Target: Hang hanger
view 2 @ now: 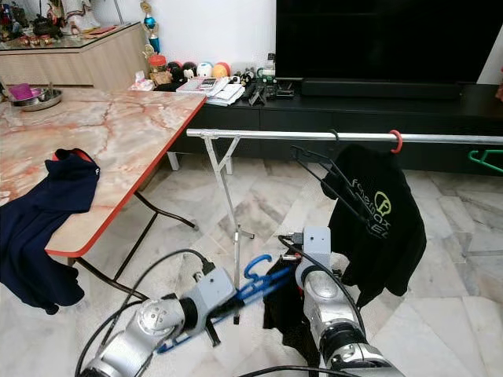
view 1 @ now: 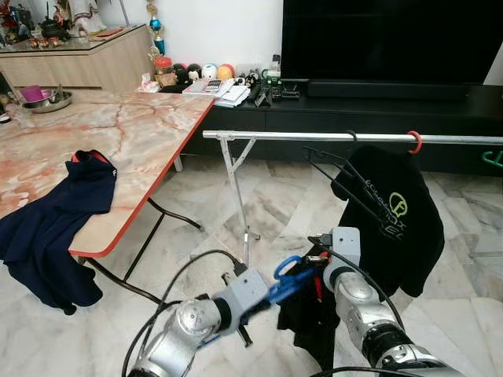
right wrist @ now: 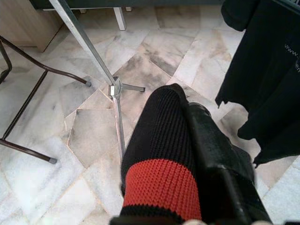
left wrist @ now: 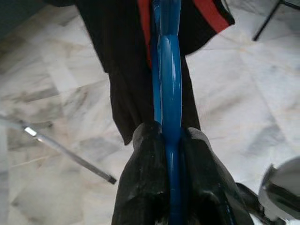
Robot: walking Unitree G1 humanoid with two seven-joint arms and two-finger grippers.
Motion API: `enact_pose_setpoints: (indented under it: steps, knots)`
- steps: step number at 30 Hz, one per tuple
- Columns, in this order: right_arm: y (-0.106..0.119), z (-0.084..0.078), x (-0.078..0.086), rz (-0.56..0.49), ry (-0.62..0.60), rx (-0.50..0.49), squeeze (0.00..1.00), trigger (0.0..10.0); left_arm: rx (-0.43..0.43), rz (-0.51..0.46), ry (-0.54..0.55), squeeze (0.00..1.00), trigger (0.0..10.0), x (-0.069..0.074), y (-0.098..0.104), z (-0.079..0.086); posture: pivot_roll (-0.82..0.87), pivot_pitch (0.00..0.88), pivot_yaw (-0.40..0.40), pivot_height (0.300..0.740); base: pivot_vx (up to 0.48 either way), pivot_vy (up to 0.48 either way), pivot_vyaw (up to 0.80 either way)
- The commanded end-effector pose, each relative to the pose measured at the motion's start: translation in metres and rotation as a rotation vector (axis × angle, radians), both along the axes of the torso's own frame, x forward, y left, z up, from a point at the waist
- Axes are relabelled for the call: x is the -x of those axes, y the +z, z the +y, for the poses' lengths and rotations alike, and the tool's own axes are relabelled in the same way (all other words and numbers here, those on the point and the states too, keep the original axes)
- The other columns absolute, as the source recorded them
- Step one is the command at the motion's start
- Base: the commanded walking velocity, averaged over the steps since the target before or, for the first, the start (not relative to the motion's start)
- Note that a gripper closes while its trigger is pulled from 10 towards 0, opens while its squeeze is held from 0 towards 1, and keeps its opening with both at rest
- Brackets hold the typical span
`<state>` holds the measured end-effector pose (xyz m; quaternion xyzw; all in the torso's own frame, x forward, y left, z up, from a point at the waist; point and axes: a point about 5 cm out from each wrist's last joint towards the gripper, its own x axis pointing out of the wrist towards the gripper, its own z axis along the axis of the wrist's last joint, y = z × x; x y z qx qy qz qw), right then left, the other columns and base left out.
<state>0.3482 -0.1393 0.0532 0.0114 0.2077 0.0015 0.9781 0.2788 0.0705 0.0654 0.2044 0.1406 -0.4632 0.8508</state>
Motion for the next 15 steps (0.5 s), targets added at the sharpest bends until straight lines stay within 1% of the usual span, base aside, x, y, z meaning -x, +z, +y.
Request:
enact_pose_setpoints:
  steps: [1,2,3,4,8,10,13,14,15]
  knots:
    - [0.013,0.005,-0.008,-0.046,0.02,-0.015,0.0,10.0,0.011,0.011,-0.04,0.0,10.0,0.003,0.002,-0.003,0.11,0.0,-0.005,0.74,0.0,0.0,0.0]
    - [0.014,0.005,-0.008,-0.049,0.022,-0.016,0.0,10.0,0.015,0.014,-0.042,0.0,10.0,0.003,0.002,-0.003,0.11,0.0,-0.005,0.74,0.0,0.0,0.0]
    - [0.015,0.005,-0.009,-0.053,0.017,-0.025,0.0,10.0,0.033,0.01,-0.011,0.0,10.0,0.0,0.003,-0.004,0.11,0.0,-0.006,0.74,0.0,0.0,0.0]
    - [0.015,0.005,-0.009,-0.053,0.017,-0.025,0.0,10.0,0.033,0.01,-0.011,0.0,10.0,0.0,0.003,-0.004,0.11,0.0,-0.006,0.74,0.0,0.0,0.0]
    - [0.019,0.008,-0.011,-0.063,0.01,-0.088,0.0,10.0,0.033,0.001,0.016,0.0,10.0,-0.004,0.004,-0.004,0.1,0.0,-0.007,0.74,0.0,0.0,0.0]
    - [0.024,0.012,-0.013,-0.084,0.024,-0.124,0.0,10.0,0.039,0.0,0.025,0.0,10.0,-0.005,0.003,-0.006,0.1,0.0,-0.007,0.74,0.0,0.0,0.0]
    - [0.028,0.014,-0.014,-0.098,0.032,-0.142,0.0,10.0,0.048,-0.004,0.051,0.0,10.0,-0.007,0.003,-0.01,0.09,0.0,-0.006,0.74,0.0,0.0,0.0]
    - [0.028,0.016,-0.013,-0.098,0.035,-0.165,0.0,10.0,0.061,-0.01,0.082,0.0,10.0,-0.009,0.002,-0.013,0.09,0.0,-0.006,0.74,0.0,0.0,0.0]
    - [0.027,0.018,-0.012,-0.094,0.04,-0.19,0.0,10.0,0.083,-0.001,0.085,0.0,10.0,-0.009,0.003,-0.016,0.08,0.0,-0.007,0.74,0.0,0.0,0.0]
